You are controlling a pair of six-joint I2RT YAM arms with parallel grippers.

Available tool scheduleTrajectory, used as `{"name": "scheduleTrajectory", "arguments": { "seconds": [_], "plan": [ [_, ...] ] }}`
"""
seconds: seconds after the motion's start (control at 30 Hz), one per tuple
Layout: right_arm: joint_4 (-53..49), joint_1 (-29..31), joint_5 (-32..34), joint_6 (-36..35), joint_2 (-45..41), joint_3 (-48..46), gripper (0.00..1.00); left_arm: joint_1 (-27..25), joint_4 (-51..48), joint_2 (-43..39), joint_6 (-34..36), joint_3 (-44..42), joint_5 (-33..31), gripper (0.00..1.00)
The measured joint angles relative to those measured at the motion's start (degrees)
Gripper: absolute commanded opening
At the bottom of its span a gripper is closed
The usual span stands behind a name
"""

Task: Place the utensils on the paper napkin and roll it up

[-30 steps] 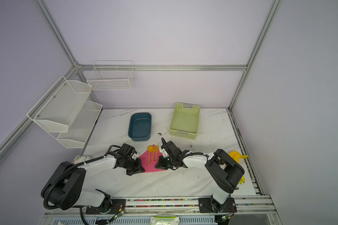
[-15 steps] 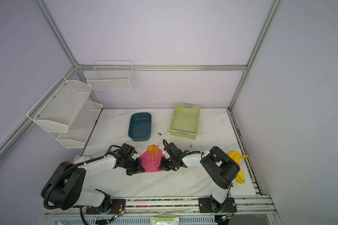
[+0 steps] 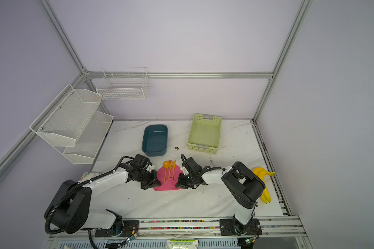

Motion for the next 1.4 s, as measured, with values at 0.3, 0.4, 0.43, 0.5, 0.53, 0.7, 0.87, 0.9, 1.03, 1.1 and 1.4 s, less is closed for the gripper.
{"name": "scheduleTrajectory", "arguments": {
  "seconds": [0.3, 0.4, 0.43, 0.5, 0.53, 0.7, 0.87, 0.9, 1.03, 1.1, 1.4],
  "plan": [
    [-0.02, 0.00, 0.02, -0.02, -0.02, 0.00, 0.01, -5.70, 0.26, 6.99, -0.02, 6.93, 0.04, 0.00],
    [-0.04, -0.02, 0.04, -0.09, -0.02, 0.00, 0.02, -6.03, 0.46, 9.60, 0.02, 7.56, -0.11, 0.00],
    [-0.07, -0.07, 0.04, -0.17, 0.00, 0.00, 0.02, -6.03, 0.55, 10.38, 0.17, 7.72, -0.15, 0.00],
    [-0.07, -0.09, 0.04, -0.26, -0.02, 0.00, 0.02, -6.03, 0.55, 11.65, 0.46, 8.07, -0.15, 0.00],
    [-0.09, -0.11, 0.02, -0.31, -0.02, 0.00, 0.02, -6.03, 0.59, 12.20, 0.63, 8.22, -0.15, 0.00],
    [-0.28, -0.22, 0.04, -0.66, -0.09, 0.02, 0.03, -6.03, 1.01, 14.16, 1.09, 8.85, -0.13, 0.00],
    [-1.90, -0.28, 0.39, -1.49, -0.96, 0.07, 0.07, -6.03, 0.98, 14.34, 1.31, 8.85, -0.15, 0.00],
    [-2.45, -0.31, 0.37, -1.51, -1.31, 0.07, 0.08, -6.03, 0.98, 14.34, 1.31, 8.85, -0.17, 0.00],
    [-2.23, -0.31, -1.79, -1.53, -3.23, 0.07, 0.10, -6.03, 0.98, 14.34, 1.31, 8.85, -0.33, 0.00],
    [-1.75, -0.31, -3.45, -1.62, -3.74, 0.07, 0.09, -6.03, 0.98, 14.34, 1.31, 8.85, -0.35, 0.00],
    [-0.79, -0.28, -7.30, -2.60, -2.25, 0.04, 0.09, -6.03, 0.98, 14.34, 1.31, 8.85, -0.39, 0.00]
  ]
}}
